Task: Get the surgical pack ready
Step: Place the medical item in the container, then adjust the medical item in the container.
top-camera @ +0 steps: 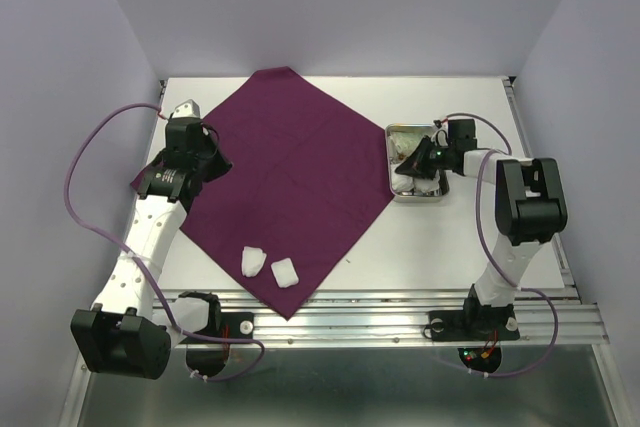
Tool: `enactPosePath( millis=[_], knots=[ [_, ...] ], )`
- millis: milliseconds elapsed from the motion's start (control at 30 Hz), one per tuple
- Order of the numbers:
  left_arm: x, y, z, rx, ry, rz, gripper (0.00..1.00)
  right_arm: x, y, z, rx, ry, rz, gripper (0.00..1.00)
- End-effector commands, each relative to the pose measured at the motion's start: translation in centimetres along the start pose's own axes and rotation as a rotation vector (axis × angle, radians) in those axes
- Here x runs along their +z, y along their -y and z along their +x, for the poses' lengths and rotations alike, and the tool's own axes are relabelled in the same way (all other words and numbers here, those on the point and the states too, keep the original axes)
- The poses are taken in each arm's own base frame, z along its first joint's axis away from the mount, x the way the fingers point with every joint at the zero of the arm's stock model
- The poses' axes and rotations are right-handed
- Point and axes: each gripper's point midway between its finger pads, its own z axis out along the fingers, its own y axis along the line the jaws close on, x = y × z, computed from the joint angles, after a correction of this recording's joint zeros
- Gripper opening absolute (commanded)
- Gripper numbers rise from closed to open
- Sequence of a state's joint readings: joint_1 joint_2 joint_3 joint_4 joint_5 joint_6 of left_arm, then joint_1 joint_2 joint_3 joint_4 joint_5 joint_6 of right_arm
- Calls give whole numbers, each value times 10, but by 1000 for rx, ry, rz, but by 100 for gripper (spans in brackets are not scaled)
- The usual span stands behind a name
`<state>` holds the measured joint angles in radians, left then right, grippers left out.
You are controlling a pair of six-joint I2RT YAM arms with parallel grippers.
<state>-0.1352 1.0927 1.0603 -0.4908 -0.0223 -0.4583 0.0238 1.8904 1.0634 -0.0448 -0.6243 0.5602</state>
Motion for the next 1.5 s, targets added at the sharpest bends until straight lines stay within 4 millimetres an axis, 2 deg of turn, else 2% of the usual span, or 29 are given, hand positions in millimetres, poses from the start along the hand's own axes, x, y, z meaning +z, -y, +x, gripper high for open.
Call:
enactPosePath(
  millis=[0,100,167,267,300,400,533,567,633,767,967,1133,1367,1467],
  knots=[
    [0,3,-7,-5,27,20,14,-16,-10,-14,-63,51,44,3],
    [0,5,-9,-5,29,26,14,-33,-34,-32,-96,112,17,5],
    [0,5,-9,-2,30,27,14,-43,-46,-47,-117,167,22,11],
    [-1,4,-9,1,33,17,14,-58,-38,-70,-126,274,145,23],
    [-2,3,-10,0,33,12,14,-63,-32,-82,-125,326,207,31],
    [-1,1,-8,0,30,9,14,-68,-25,-96,-127,368,277,42],
    [-1,2,-9,-2,30,12,14,-63,-8,-105,-110,371,361,44],
    [-1,3,-9,-2,30,12,14,-61,1,-107,-101,378,396,45],
    [-2,4,-11,0,35,15,14,-60,4,-113,-110,393,418,50],
    [-2,4,-11,1,35,13,14,-47,18,-117,-123,363,455,55],
    [-3,3,-12,0,35,6,14,-23,22,-118,-118,316,408,59],
    [-6,0,-13,-1,42,-4,14,-6,8,-109,-136,278,298,58],
    [-4,0,-9,-5,33,0,14,3,-9,-102,-190,247,253,56],
    [-5,1,-10,-5,37,2,14,1,-11,-103,-196,245,255,56]
  ],
)
